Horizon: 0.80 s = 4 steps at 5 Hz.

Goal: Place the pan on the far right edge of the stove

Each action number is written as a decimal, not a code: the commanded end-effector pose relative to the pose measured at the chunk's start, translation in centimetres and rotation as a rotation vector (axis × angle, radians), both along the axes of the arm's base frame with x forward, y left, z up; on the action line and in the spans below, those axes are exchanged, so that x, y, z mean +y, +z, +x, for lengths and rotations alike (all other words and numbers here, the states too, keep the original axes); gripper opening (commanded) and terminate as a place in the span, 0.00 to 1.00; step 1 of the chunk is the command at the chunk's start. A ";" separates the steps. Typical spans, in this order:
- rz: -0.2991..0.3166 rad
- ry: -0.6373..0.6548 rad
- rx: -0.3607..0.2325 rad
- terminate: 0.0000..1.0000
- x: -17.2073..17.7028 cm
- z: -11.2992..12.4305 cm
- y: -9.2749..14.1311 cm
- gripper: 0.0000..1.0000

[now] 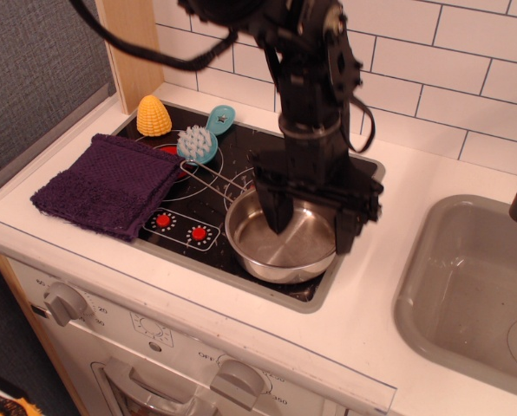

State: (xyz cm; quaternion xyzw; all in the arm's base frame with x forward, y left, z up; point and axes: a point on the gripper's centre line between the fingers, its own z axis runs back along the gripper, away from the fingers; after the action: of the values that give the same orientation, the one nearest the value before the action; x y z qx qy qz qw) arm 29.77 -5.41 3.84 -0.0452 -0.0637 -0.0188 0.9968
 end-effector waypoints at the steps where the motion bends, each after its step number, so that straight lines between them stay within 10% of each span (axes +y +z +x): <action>1: 0.001 -0.066 -0.012 0.00 -1.6 0.2 -0.5 1.00; 2: -0.004 -0.061 0.015 0.00 -1.2 0.1 -1.5 0.00; 4: 0.020 -0.060 0.031 0.00 -1.0 0.3 -1.6 0.00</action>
State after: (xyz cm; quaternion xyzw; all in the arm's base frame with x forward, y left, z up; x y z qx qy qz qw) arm 29.52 -6.54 1.57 -0.0358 -0.0340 -0.0509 0.9975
